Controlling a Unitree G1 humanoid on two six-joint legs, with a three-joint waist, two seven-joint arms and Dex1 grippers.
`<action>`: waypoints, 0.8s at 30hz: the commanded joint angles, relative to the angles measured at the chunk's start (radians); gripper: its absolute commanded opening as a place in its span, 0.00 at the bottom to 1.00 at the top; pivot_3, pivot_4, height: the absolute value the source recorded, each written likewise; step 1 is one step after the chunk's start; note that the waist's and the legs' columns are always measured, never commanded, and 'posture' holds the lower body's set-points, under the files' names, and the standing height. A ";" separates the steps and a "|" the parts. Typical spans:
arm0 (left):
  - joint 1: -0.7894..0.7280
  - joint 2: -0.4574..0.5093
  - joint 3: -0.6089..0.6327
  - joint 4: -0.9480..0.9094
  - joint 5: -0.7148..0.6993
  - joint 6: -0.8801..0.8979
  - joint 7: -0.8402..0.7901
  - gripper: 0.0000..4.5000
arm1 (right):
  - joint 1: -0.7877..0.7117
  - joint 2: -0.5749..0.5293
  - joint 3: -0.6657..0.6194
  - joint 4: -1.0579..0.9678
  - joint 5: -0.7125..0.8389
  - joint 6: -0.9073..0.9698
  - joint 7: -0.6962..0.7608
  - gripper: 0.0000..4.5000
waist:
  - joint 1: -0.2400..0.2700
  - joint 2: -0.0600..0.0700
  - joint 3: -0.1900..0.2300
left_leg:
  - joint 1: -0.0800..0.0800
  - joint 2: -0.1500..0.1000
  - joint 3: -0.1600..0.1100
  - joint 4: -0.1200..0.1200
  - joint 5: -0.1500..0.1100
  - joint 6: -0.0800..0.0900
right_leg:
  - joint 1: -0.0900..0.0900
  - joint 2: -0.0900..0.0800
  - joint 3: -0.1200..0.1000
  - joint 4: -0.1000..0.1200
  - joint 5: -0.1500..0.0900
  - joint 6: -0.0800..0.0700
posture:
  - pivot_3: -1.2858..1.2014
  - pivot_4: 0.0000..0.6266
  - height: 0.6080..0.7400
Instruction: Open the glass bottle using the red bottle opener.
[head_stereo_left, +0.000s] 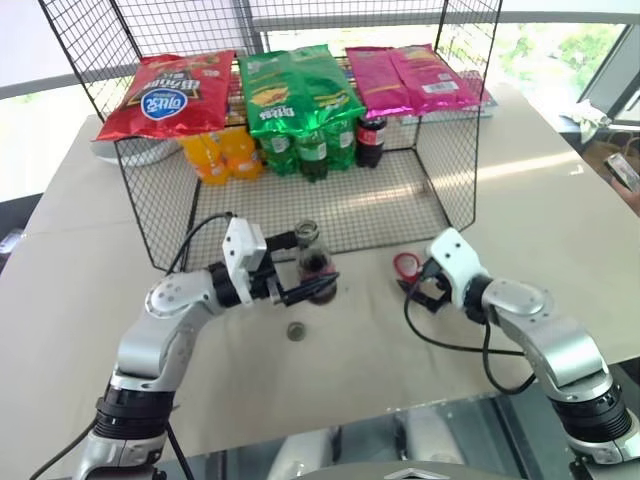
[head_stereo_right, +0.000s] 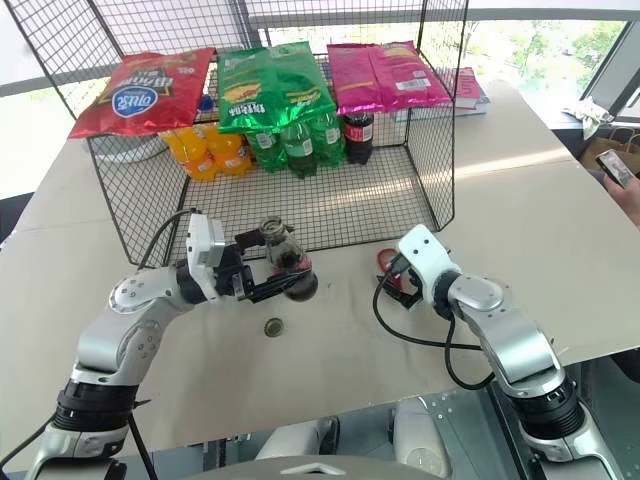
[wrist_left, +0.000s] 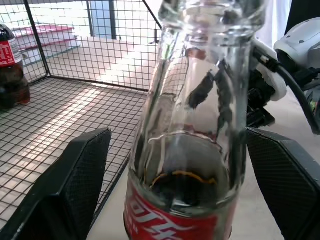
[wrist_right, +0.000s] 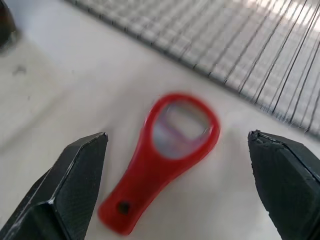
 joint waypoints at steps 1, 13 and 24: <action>0.027 0.027 0.056 -0.068 -0.027 -0.002 0.000 0.99 | -0.036 -0.036 -0.017 -0.076 -0.010 -0.039 0.013 1.00 | 0.000 0.000 0.000 | 0.000 0.000 0.000 0.000 0.000 0.000 | 0.000 0.000 0.000 0.000 0.000 0.000 | 0.52 0.24 1.00; 0.429 0.063 0.386 -0.138 -0.089 0.054 0.103 0.99 | 0.360 -0.177 -0.325 -0.139 0.179 -0.369 0.277 1.00 | 0.028 -0.001 0.003 | -0.001 0.001 0.000 -0.002 -0.001 0.001 | 0.000 0.000 -0.001 -0.004 0.000 0.000 | 0.52 0.24 1.00; 0.482 -0.019 0.487 -0.165 -0.122 0.099 0.273 0.99 | 0.598 -0.128 -0.383 0.036 0.115 -0.722 0.279 1.00 | 0.042 -0.002 0.004 | 0.015 0.001 -0.001 -0.002 -0.001 0.001 | 0.017 0.000 0.001 -0.003 0.000 0.000 | 0.52 0.24 1.00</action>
